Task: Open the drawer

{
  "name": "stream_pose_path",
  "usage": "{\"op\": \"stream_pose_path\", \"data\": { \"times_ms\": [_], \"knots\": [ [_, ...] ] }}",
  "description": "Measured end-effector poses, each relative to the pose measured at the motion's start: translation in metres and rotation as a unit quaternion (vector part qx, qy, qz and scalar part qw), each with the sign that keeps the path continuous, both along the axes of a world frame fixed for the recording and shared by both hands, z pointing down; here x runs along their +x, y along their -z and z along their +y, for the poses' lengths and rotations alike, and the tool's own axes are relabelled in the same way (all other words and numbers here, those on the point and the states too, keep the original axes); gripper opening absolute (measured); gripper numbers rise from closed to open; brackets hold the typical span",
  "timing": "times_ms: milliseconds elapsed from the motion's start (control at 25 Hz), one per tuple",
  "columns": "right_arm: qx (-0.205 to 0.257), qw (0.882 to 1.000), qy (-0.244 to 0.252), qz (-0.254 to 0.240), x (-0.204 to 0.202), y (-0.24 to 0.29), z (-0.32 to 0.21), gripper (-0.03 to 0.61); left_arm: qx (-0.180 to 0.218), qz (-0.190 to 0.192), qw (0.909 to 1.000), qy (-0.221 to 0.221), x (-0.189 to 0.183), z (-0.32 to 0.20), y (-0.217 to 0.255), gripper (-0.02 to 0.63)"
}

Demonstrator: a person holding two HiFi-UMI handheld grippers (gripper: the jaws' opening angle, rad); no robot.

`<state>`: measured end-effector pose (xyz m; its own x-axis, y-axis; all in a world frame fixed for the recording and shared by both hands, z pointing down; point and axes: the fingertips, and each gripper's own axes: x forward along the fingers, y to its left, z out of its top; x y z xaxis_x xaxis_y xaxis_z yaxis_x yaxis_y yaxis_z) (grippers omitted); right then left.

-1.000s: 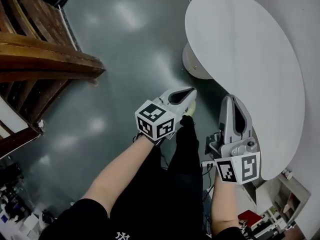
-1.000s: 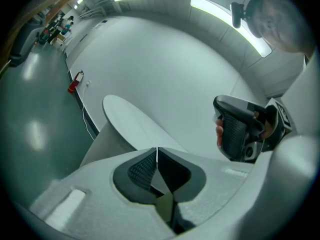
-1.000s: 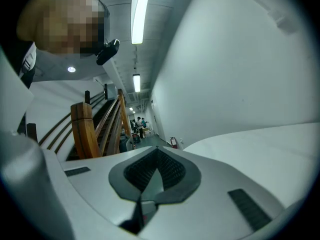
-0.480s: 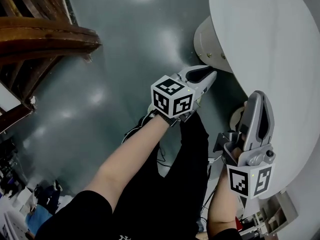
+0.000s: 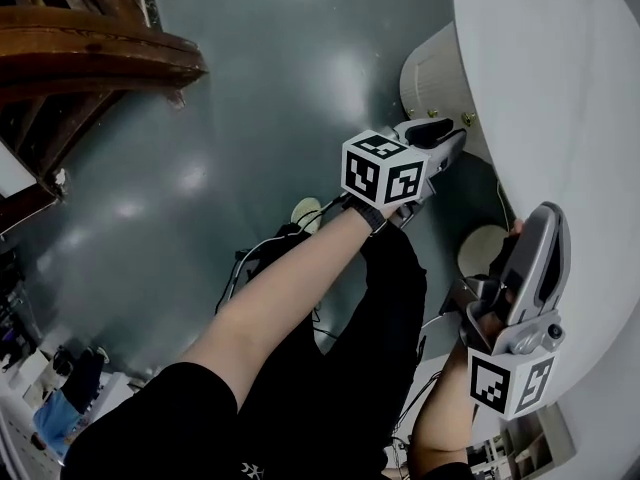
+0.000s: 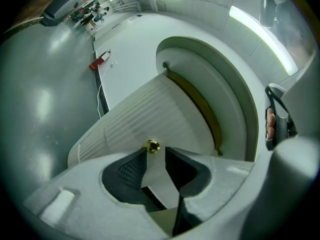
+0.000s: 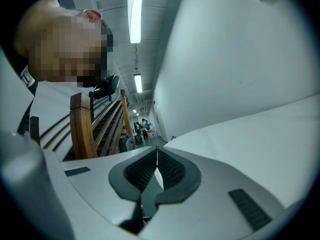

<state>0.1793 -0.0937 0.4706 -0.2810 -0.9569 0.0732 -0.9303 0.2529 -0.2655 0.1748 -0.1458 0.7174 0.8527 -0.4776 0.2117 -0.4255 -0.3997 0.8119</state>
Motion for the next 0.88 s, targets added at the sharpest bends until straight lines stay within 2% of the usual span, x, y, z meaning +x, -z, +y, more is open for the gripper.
{"op": "stream_pose_path", "data": {
  "times_ms": [160, 400, 680, 880],
  "knots": [
    [0.005, 1.0, -0.004, -0.003, 0.006, -0.004, 0.004, 0.015, -0.005, 0.013, 0.9999, 0.002, 0.007, -0.006, -0.007, 0.13],
    [0.001, 1.0, 0.002, 0.0, 0.008, -0.003, 0.003, 0.015, -0.008, 0.054, 0.9985, -0.004, 0.02, -0.01, -0.002, 0.132],
    [-0.004, 1.0, -0.002, 0.002, 0.013, 0.003, 0.002, 0.015, -0.011, 0.047, 0.9988, -0.012, 0.03, -0.015, -0.002, 0.13],
    [-0.011, 1.0, -0.006, 0.0, 0.014, 0.002, 0.004, 0.015, -0.006, 0.056, 0.9983, -0.015, 0.03, -0.012, 0.0, 0.114]
  ]
}}
